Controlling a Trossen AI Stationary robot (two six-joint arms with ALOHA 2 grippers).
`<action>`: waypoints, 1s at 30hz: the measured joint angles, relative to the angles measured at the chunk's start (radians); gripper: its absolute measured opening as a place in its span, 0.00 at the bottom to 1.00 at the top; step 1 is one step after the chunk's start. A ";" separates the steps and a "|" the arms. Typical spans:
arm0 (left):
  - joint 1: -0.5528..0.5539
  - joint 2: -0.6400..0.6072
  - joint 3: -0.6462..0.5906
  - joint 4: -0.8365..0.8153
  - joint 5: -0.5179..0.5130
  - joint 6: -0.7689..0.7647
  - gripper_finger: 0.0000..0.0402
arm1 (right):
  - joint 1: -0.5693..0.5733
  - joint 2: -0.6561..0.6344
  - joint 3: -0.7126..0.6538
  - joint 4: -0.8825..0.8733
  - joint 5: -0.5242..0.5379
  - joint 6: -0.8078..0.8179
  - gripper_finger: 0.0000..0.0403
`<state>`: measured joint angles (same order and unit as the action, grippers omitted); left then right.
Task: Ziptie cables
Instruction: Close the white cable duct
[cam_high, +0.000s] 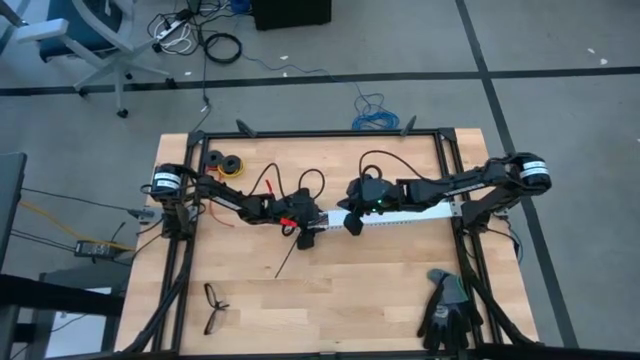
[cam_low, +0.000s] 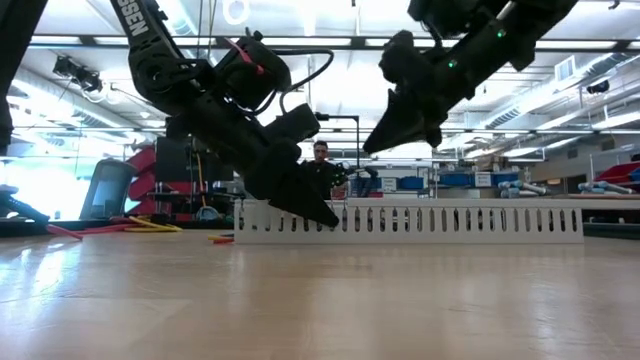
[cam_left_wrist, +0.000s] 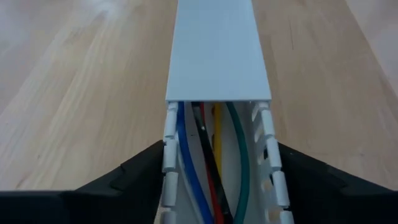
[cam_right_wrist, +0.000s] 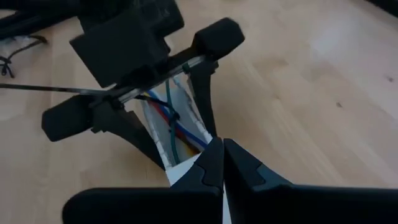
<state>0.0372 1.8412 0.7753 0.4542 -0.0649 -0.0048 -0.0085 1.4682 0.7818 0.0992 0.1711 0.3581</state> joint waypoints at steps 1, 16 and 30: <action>0.000 0.000 0.000 0.003 0.000 0.000 0.70 | 0.001 -0.009 0.001 -0.009 0.006 0.003 0.00; 0.000 0.086 0.002 0.155 -0.012 0.002 0.76 | 0.013 -0.063 0.002 -0.133 0.054 0.026 0.00; -0.001 0.098 0.002 0.208 -0.015 0.011 0.61 | 0.016 -0.063 0.003 -0.178 0.057 0.044 0.00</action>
<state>0.0364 1.9388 0.7773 0.6620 -0.0799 0.0059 0.0071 1.4052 0.7845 -0.0784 0.2283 0.4023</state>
